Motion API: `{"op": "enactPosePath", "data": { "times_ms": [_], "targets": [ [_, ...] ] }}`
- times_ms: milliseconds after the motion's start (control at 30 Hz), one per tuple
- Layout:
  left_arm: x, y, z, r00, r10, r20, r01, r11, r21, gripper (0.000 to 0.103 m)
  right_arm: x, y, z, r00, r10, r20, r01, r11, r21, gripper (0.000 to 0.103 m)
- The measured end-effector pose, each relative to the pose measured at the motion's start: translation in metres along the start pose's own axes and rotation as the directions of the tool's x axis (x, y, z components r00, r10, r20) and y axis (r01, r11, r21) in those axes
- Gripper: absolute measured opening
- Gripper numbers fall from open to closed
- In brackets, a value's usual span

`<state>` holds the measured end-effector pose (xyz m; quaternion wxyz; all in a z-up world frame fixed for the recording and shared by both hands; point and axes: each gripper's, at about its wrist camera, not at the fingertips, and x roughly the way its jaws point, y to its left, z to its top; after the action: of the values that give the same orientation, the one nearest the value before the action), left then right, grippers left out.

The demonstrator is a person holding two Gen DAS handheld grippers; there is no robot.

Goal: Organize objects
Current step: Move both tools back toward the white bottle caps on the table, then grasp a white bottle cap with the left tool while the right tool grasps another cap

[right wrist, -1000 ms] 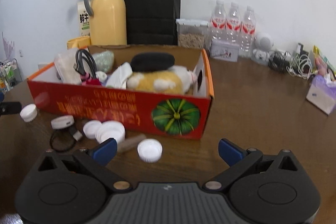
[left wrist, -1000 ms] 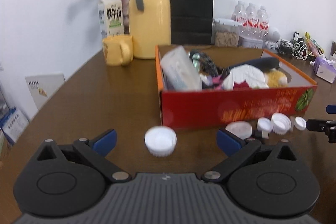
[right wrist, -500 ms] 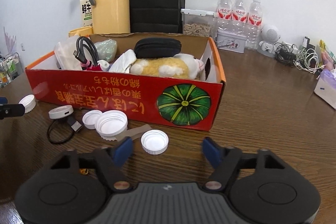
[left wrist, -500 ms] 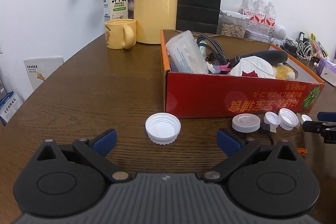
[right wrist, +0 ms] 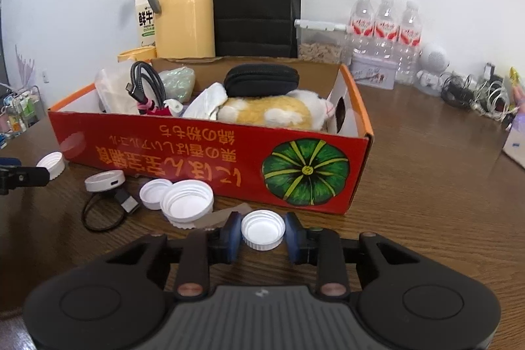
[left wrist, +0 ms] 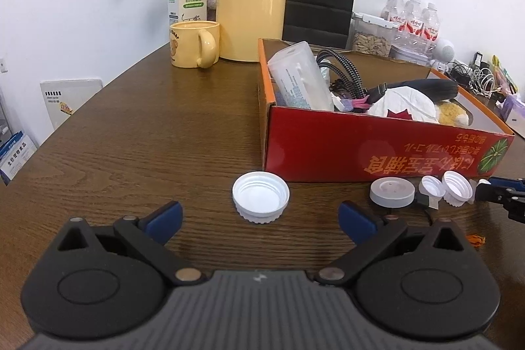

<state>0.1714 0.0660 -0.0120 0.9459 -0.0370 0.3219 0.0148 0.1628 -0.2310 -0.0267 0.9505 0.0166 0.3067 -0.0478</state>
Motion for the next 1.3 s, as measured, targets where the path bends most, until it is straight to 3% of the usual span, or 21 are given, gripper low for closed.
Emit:
{"op": "enactPosePath", "data": {
  "times_ms": [300, 667, 800, 900, 1300],
  "targets": [
    [0.005, 0.002, 0.002, 0.999, 0.039, -0.022, -0.039, 0.999, -0.008, 0.103, -0.014, 0.006, -0.001, 0.997, -0.001, 0.082, 0.002, 1.000, -0.008, 0.027],
    [0.021, -0.001, 0.012, 0.996, 0.080, -0.038, -0.079, 0.997, 0.022, 0.099, -0.015, 0.008, -0.001, 0.996, 0.014, 0.088, -0.013, 1.000, -0.008, 0.027],
    [0.028, -0.003, 0.013, 0.996, 0.082, -0.047, -0.081, 0.996, 0.024, 0.078, -0.015, 0.008, -0.001, 0.996, 0.013, 0.086, -0.012, 1.000, -0.007, 0.027],
    [0.024, -0.003, 0.012, 0.998, 0.057, -0.025, -0.056, 0.998, 0.024, 0.042, -0.014, 0.008, -0.001, 0.997, 0.013, 0.083, -0.013, 1.000, -0.006, 0.027],
    [0.011, -0.008, 0.009, 0.997, 0.063, 0.043, -0.064, 0.997, 0.034, 0.041, -0.015, 0.009, 0.000, 0.996, 0.014, 0.088, -0.014, 1.000, -0.006, 0.027]
  ]
}}
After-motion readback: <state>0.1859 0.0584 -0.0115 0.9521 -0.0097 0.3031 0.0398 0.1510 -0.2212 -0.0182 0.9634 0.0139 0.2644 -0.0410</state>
